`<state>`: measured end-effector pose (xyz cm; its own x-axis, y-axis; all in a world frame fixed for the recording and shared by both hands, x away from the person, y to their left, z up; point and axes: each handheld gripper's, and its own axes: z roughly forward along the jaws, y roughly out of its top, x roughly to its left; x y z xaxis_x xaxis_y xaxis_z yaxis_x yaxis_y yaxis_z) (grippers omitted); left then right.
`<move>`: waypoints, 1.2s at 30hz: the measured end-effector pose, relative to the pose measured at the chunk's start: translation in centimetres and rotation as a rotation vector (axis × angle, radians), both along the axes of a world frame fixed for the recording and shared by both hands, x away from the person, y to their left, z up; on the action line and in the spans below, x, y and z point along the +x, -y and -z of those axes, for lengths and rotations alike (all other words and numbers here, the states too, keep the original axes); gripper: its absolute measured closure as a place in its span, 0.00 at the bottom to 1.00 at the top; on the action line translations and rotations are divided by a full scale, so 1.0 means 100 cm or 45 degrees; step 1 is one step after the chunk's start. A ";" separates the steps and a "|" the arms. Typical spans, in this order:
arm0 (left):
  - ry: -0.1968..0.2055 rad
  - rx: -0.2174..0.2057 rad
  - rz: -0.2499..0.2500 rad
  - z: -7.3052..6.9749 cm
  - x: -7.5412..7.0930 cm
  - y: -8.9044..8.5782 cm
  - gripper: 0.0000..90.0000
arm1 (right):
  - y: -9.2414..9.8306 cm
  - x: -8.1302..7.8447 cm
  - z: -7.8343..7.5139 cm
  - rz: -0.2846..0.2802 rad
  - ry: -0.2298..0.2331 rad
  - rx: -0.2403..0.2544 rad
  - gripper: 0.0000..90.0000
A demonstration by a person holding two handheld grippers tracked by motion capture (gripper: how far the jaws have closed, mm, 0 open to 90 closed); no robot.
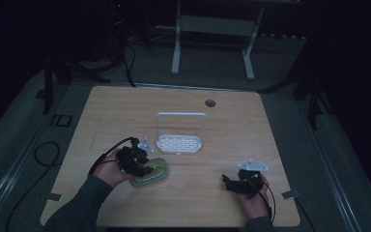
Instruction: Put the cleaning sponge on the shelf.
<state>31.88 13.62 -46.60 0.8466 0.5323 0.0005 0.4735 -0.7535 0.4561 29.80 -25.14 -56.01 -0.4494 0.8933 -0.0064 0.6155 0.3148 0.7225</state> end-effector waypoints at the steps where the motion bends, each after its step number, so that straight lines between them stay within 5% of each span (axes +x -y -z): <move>1: -0.004 0.012 0.006 0.000 0.001 0.001 0.64 | 0.000 0.000 0.000 0.001 0.000 0.001 0.16; 36: -0.141 0.280 0.112 -0.003 0.031 0.026 0.63 | 0.000 0.000 0.000 -0.004 0.002 -0.002 0.16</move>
